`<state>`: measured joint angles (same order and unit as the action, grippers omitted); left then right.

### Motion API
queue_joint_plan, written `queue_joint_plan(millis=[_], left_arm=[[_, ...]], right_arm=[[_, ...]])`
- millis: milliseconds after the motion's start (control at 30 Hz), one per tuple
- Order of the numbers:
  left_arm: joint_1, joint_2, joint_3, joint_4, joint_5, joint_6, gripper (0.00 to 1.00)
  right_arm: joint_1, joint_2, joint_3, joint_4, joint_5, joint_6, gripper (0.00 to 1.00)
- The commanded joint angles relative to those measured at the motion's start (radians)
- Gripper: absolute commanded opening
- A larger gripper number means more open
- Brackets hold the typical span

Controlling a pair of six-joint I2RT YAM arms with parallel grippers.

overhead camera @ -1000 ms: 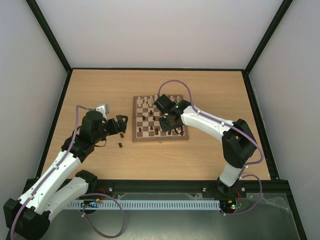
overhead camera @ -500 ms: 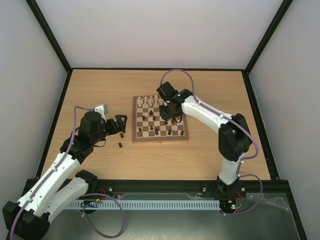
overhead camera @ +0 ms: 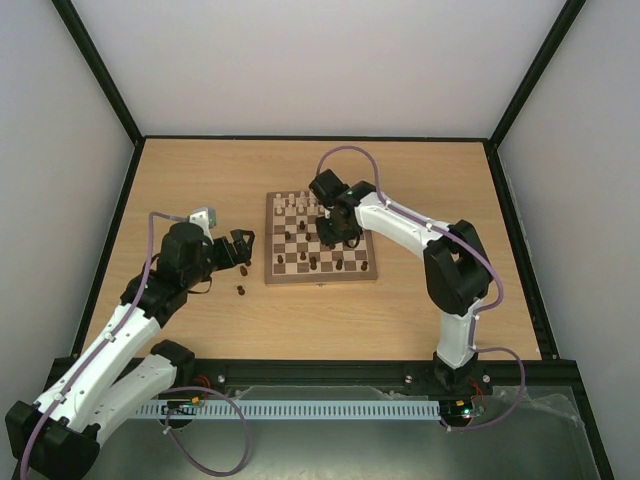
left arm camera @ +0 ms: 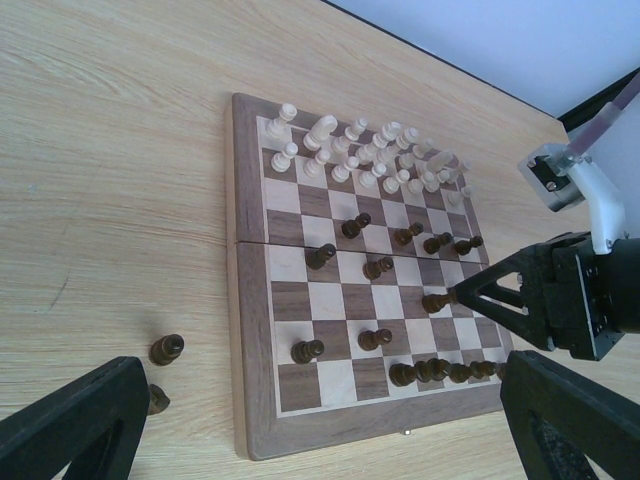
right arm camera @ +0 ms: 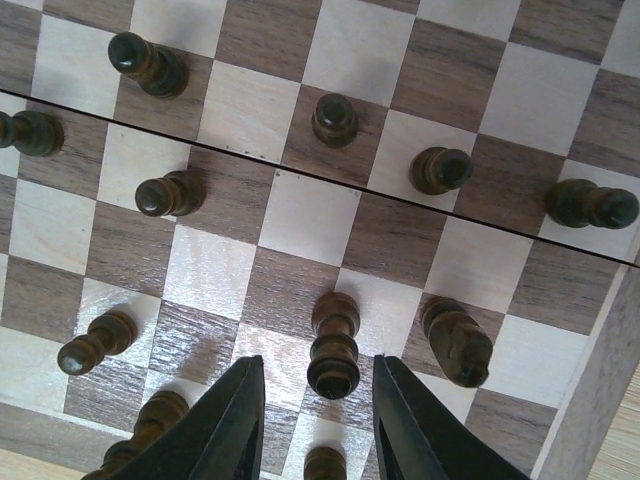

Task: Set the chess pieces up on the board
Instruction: Pick up the chess piece from the chessboard.

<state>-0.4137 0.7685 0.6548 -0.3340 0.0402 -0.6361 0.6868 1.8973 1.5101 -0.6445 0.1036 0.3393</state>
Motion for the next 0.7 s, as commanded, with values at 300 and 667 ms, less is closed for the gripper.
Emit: queue_joint_plan(millis=[300, 667], left_arm=[[0.009, 0.005, -0.007, 0.022, -0.014, 0.008, 0.99], [0.012, 0.002, -0.009, 0.021, -0.013, 0.011, 0.99]], right_arm=[[0.002, 0.053, 0.016, -0.05, -0.005, -0.014, 0.27], [0.002, 0.06, 0.019, -0.047, 0.002, -0.013, 0.16]])
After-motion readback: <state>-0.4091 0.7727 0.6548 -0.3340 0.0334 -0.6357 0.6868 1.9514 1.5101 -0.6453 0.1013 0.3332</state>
